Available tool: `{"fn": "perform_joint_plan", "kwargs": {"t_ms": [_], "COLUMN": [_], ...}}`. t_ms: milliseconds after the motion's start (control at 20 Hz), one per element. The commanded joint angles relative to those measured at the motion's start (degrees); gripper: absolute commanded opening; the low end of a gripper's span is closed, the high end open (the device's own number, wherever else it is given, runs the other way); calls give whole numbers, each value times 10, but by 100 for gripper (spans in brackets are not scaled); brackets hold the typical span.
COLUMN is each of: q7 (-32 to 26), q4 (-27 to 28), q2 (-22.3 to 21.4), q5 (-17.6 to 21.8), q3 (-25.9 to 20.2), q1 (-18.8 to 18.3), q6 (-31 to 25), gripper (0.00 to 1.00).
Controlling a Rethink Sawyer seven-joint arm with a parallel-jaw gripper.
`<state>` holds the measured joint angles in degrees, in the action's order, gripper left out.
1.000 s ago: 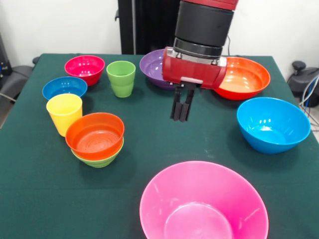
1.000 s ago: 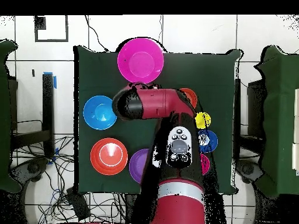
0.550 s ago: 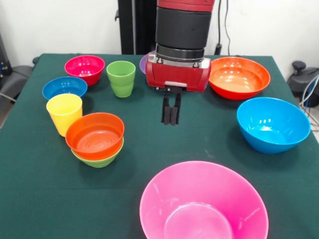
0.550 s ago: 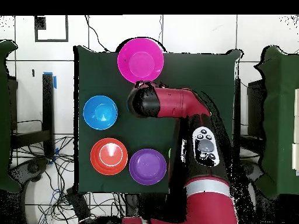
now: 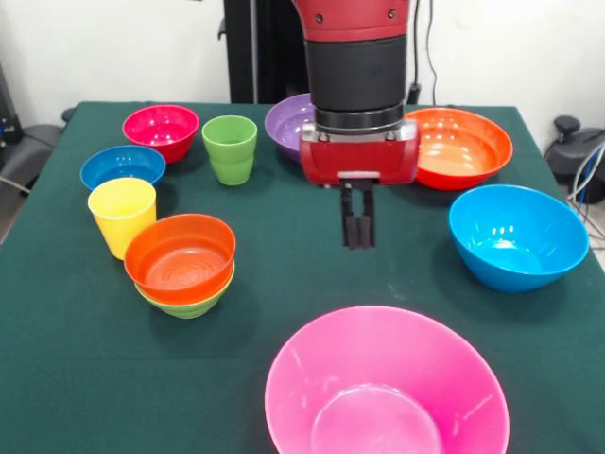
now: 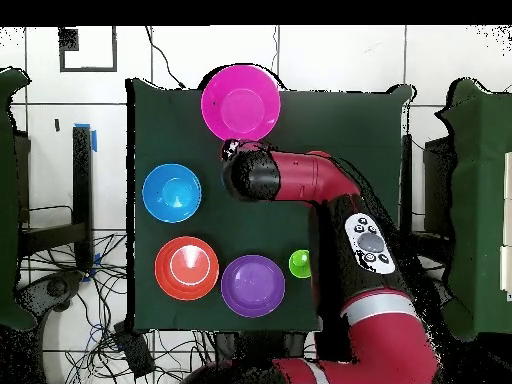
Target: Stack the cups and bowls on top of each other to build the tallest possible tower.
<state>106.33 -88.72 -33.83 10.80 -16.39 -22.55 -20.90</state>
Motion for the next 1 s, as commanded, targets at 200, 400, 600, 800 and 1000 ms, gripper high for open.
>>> {"fn": "perform_joint_plan", "kwargs": {"t_ms": [200,400,600,800,1000], "q7": [35,53,64,67,73], "q4": [-67,-79,-75,-69,-58], "q2": [13,15,23,20,18], "q5": [-14,-33,-45,-58,-65], "q3": [-104,-132,-138,-129,-99], "q1": [8,5,18,35,58], "q6": [19,22,25,-7,-24], "gripper": [0,0,0,0,100]}}
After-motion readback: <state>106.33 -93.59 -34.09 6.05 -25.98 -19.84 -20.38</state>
